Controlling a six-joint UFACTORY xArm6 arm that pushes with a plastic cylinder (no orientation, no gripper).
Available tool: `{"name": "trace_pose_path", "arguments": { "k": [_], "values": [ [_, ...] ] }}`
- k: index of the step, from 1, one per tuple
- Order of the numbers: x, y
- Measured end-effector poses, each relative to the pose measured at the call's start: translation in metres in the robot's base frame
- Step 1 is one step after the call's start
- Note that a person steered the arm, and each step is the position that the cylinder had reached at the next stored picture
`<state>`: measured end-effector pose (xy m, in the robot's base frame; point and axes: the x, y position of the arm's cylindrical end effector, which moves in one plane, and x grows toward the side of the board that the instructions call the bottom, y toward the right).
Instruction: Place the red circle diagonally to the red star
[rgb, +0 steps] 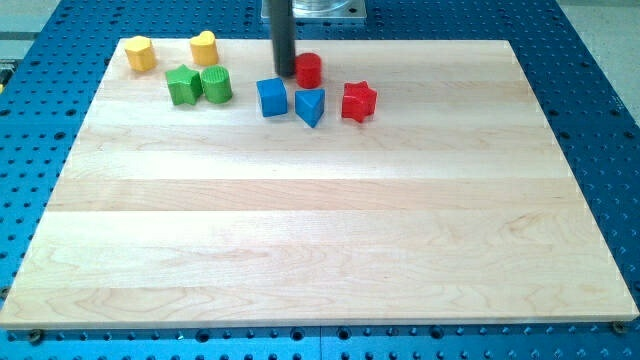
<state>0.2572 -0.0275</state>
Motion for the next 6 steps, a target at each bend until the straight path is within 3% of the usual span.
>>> {"name": "trace_pose_path", "arguments": {
  "k": [2,3,4,5,6],
  "values": [
    [0.012,-0.025],
    [0.028,-0.005],
    [0.024,0.062],
    [0.014,0.075],
    [-0.014,0.043]
  ]
}}
